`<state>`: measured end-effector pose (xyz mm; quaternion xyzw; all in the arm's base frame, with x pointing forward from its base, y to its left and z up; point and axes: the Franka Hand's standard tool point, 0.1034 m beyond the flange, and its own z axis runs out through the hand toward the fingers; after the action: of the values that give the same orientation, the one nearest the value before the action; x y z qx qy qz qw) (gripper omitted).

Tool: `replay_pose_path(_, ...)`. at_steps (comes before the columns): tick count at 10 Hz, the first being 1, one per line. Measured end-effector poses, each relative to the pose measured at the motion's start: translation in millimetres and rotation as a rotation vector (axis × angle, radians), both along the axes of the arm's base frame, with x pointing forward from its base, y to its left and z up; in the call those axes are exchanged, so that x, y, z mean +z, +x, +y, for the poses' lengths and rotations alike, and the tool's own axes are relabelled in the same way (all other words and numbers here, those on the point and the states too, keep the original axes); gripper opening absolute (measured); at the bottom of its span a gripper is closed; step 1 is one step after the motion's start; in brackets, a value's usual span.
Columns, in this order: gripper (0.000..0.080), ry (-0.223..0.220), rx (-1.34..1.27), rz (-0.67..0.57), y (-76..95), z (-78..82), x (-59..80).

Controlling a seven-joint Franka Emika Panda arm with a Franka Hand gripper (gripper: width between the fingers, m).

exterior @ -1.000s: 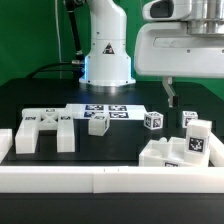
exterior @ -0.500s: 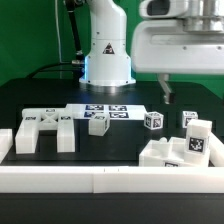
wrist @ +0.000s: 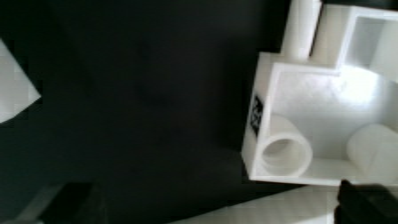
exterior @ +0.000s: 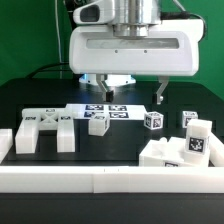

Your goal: Assemble chair

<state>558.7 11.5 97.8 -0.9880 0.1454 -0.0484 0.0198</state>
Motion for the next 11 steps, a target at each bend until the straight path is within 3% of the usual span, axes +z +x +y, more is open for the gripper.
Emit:
replay_pose_path(3,0.0649,-0.001,0.003,0.001,-0.6,0.0,-0.7)
replay_pose_path(4,0.0649,-0.001,-0.006,0.011,-6.7,-6.8,-4.2)
replay_pose_path(6,0.0649,-0.012,-0.038,0.054,-38.4,-28.6,-18.6)
replay_pose_path(8,0.0649,-0.037,-0.018,0.053,-57.2,-48.6,-32.7)
replay_pose_path(11,0.0649,-0.038,-0.014,0.066,-61.1,-50.5,-36.8)
